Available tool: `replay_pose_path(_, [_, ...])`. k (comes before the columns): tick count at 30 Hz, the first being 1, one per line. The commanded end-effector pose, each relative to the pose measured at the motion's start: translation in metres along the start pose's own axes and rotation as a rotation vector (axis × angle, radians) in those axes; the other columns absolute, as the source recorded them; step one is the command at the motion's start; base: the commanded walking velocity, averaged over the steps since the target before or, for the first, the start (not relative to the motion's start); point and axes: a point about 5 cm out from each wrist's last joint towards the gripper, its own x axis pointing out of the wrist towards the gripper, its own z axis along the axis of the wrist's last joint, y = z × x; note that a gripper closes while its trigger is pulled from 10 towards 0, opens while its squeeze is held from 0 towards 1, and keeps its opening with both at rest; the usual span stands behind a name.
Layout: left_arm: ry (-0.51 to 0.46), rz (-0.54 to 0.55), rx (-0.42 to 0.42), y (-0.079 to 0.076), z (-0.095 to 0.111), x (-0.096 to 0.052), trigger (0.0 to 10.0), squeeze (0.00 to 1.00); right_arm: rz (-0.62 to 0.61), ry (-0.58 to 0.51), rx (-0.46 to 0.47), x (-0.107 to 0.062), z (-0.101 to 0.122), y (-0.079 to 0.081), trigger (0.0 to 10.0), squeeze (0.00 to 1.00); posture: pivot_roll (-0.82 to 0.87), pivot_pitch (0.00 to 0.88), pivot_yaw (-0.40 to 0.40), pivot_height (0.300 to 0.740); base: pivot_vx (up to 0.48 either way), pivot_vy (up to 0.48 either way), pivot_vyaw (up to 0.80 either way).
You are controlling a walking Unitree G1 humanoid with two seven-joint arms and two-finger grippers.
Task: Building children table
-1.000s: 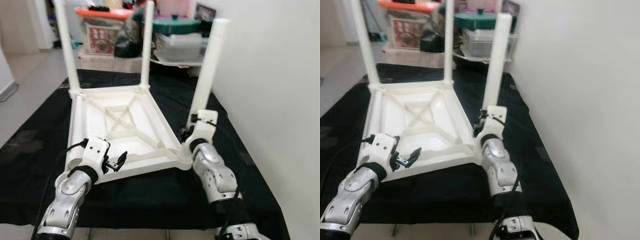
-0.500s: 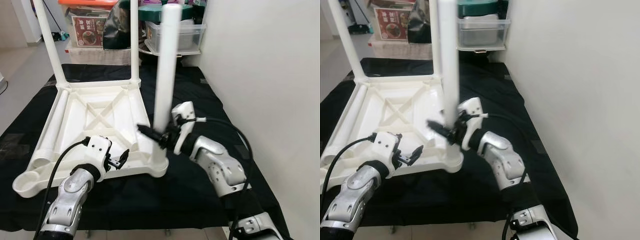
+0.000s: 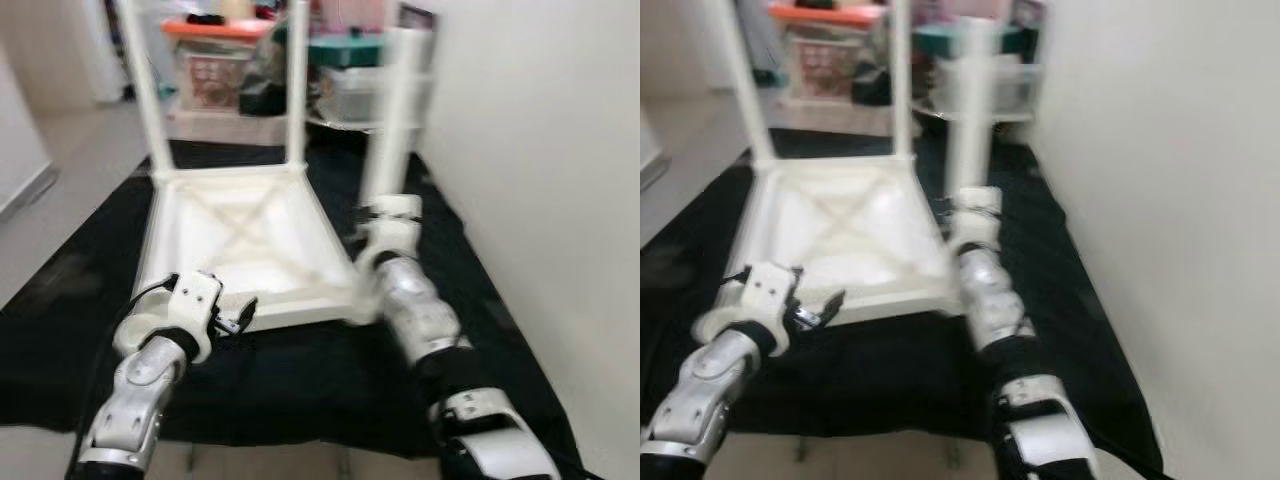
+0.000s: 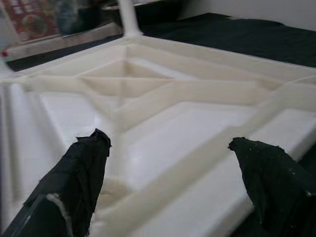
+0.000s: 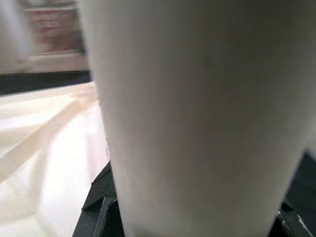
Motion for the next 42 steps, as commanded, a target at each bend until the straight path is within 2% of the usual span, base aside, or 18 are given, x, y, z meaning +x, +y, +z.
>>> replay_pose_path(1, [-0.006, -0.019, 0.005, -0.004, 0.002, 0.003, 10.0, 0.00, -0.013, 0.202, 0.018, -0.012, -0.045, -0.004, 1.8, 0.00, 0.12, 0.000, -0.061, 0.740, 0.000, 0.000, 0.00])
replay_pose_path(2, [-0.006, -0.019, 0.005, -0.004, 0.002, 0.003, 10.0, 0.00, -0.013, 0.202, 0.018, -0.012, -0.045, -0.004, 1.8, 0.00, 0.12, 0.000, -0.061, 0.740, 0.000, 0.000, 0.00])
replay_pose_path(3, [-0.005, -0.026, 0.003, -0.005, 0.002, 0.004, 10.0, 0.00, 0.174, 0.067, 0.043, -0.024, -0.024, 0.017, 10.0, 0.09, 0.11, 0.000, -0.056, 0.740, 0.000, 0.000, 0.00])
replay_pose_path(4, [-0.005, -0.026, 0.003, -0.005, 0.002, 0.004, 10.0, 0.00, 0.174, 0.067, 0.043, -0.024, -0.024, 0.017, 10.0, 0.09, 0.11, 0.000, -0.056, 0.740, 0.000, 0.000, 0.00])
replay_pose_path(5, [-0.004, -0.028, 0.003, -0.006, 0.001, 0.004, 10.0, 0.00, 0.254, 0.021, 0.081, -0.028, -0.015, 0.025, 10.0, 1.00, 0.11, 0.000, -0.056, 0.740, 0.000, 0.000, 0.00])
replay_pose_path(9, [-0.005, -0.031, 0.001, -0.007, 0.002, 0.005, 10.0, 0.00, 0.516, -0.058, 0.194, -0.033, 0.012, 0.047, 10.0, 1.00, 0.11, 0.000, -0.056, 0.740, 0.000, 0.000, 0.00])
replay_pose_path(10, [-0.007, -0.032, 0.000, -0.007, 0.002, 0.006, 10.0, 0.00, 0.626, -0.084, 0.210, -0.036, 0.023, 0.052, 10.0, 0.00, 0.11, 0.000, -0.056, 0.740, 0.000, 0.000, 0.00])
replay_pose_path(15, [-0.007, -0.030, -0.001, -0.006, 0.002, 0.006, 10.0, 0.00, 0.983, -0.203, 0.193, -0.054, 0.055, 0.059, 10.0, 0.00, 0.12, 0.000, -0.062, 0.740, 0.000, 0.000, 0.00])
replay_pose_path(23, [-0.014, -0.028, -0.003, -0.007, 0.003, 0.006, 10.0, 0.00, 1.388, -0.198, 0.097, -0.082, 0.050, 0.073, 10.0, 0.00, 0.14, 0.000, -0.076, 0.740, 0.000, 0.000, 0.00])
replay_pose_path(24, [-0.014, -0.028, -0.003, -0.007, 0.002, 0.005, 10.0, 0.00, 1.455, -0.183, 0.076, -0.089, 0.042, 0.079, 5.5, 0.00, 0.14, 0.000, -0.078, 0.740, 0.000, 0.000, 0.00])
replay_pose_path(25, [-0.012, -0.028, -0.002, -0.007, 0.002, 0.004, 10.0, 0.00, 1.485, -0.163, 0.067, -0.093, 0.036, 0.083, 3.3, 0.00, 0.14, 0.000, -0.077, 0.740, 0.000, 0.000, 0.00])
replay_pose_path(28, [-0.009, -0.030, 0.000, -0.007, 0.001, 0.003, 10.0, 0.00, 1.442, -0.122, 0.055, -0.089, 0.026, 0.089, 2.0, 0.00, 0.14, 0.000, -0.075, 0.740, 0.000, 0.000, 0.00])
replay_pose_path(29, [-0.009, -0.031, 0.000, -0.006, 0.001, 0.002, 10.0, 0.00, 1.397, -0.100, 0.050, -0.084, 0.021, 0.090, 0.0, 0.00, 0.14, 0.000, -0.074, 0.740, 0.000, 0.000, 0.00])
replay_pose_path(32, [-0.007, -0.033, 0.002, -0.006, 0.001, 0.002, 10.0, 0.00, 1.149, -0.047, -0.002, -0.063, 0.008, 0.088, 0.0, 0.00, 0.14, 0.000, -0.071, 0.740, 0.000, 0.000, 0.00])
replay_pose_path(35, [-0.008, -0.039, -0.001, -0.008, 0.002, 0.005, 10.0, 0.00, 0.174, 0.239, -0.015, -0.005, -0.036, 0.022, 0.0, 0.00, 0.12, 0.000, -0.063, 0.740, 0.000, 0.000, 0.00])
replay_pose_path(40, [-0.011, -0.048, -0.005, -0.012, 0.002, 0.006, 10.0, 0.00, -0.019, 0.253, 0.075, -0.009, -0.046, -0.007, 0.0, 0.00, 0.12, 0.000, -0.061, 0.740, 0.000, 0.000, 0.00])
replay_pose_path(41, [-0.011, -0.048, -0.005, -0.012, 0.001, 0.006, 10.0, 0.00, 0.004, 0.246, 0.087, -0.011, -0.045, -0.004, 3.7, 0.00, 0.11, 0.000, -0.059, 0.740, 0.000, 0.000, 0.00])
replay_pose_path(42, [-0.011, -0.048, -0.005, -0.012, 0.001, 0.006, 10.0, 0.00, 0.053, 0.232, 0.084, -0.013, -0.042, 0.003, 10.0, 0.00, 0.11, 0.000, -0.054, 0.740, 0.000, 0.000, 0.00])
